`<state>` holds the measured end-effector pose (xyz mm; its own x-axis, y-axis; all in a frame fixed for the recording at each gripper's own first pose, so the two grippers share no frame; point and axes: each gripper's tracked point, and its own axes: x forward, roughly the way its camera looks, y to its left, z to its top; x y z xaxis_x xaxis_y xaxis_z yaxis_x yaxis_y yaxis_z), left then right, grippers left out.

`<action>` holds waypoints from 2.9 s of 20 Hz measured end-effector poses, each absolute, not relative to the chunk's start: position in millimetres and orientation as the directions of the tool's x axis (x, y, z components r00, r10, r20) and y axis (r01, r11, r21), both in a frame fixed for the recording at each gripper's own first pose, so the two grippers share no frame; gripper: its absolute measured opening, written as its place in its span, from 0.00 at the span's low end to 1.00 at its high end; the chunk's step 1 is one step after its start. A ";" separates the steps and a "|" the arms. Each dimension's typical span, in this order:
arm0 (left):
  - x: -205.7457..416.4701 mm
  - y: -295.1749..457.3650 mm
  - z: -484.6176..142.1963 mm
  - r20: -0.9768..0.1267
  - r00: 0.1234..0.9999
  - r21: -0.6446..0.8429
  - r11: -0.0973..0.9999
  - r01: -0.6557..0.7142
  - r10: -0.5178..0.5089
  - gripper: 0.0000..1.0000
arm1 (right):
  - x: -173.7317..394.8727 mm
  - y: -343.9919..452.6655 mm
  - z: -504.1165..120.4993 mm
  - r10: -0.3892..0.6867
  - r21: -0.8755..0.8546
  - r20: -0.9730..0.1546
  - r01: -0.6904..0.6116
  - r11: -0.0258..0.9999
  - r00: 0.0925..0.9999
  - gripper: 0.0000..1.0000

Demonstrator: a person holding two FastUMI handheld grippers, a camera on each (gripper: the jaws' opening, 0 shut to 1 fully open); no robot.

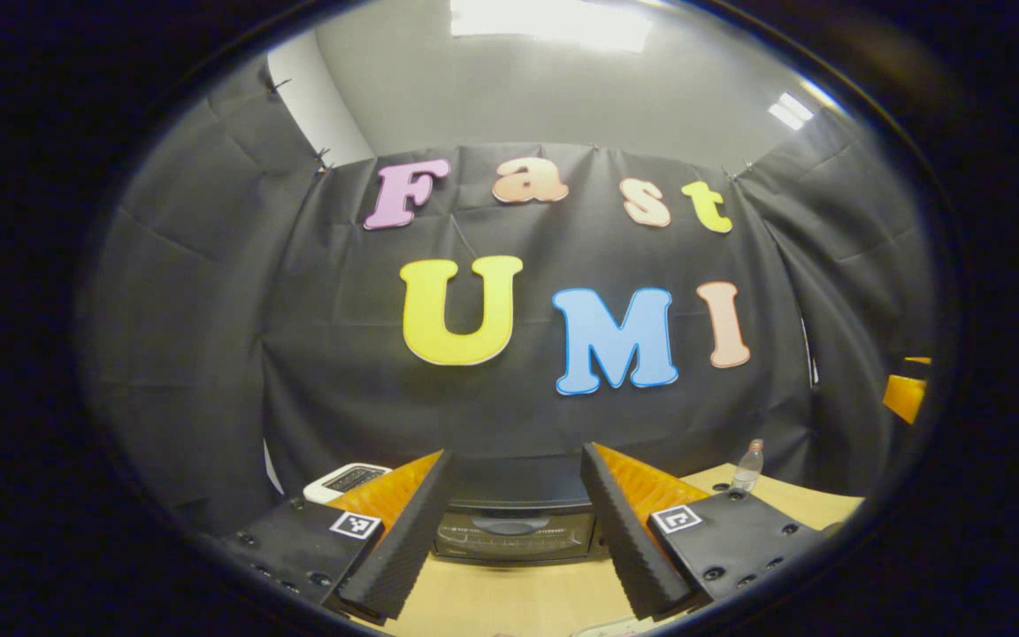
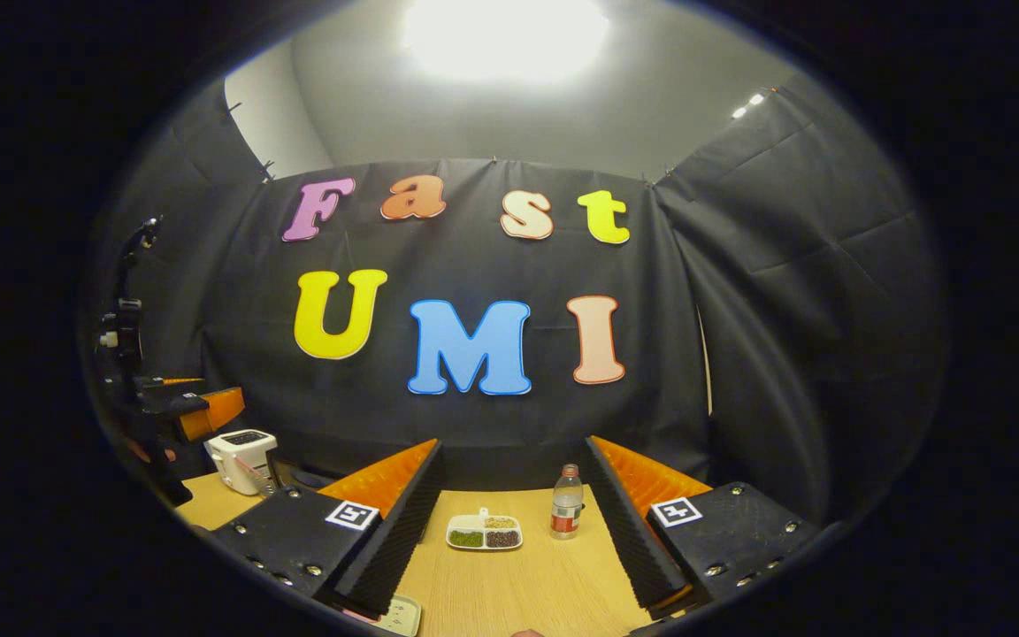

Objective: Open the electric oven with the left hand, put the food in, and close the electric oven.

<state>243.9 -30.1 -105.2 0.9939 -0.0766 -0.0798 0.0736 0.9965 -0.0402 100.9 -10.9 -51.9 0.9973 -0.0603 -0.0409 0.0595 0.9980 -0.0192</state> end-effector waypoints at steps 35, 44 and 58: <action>390.8 -49.2 -329.9 -0.321 0.945 -0.004 0.998 0.059 -0.058 0.96 | 130.1 -33.7 -78.4 -0.239 -0.221 -0.133 0.207 0.953 0.962 0.96; 323.0 -46.4 -349.0 -0.387 0.921 -0.002 0.999 0.051 -0.048 0.96 | 125.0 -31.3 -85.1 -0.172 -0.192 -0.167 0.139 0.972 0.971 0.96; 246.2 -45.6 -420.7 -0.557 0.831 -0.064 0.998 -0.022 -0.017 1.00 | 109.9 0.4 -104.8 -0.014 -0.166 -0.256 -0.029 0.986 0.967 0.96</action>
<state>246.2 -45.6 -420.7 0.8306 -0.0173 -0.5566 -0.0225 0.9977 -0.0645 109.9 0.4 -104.8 0.9666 -0.0142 -0.2558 -0.0294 0.9857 -0.1656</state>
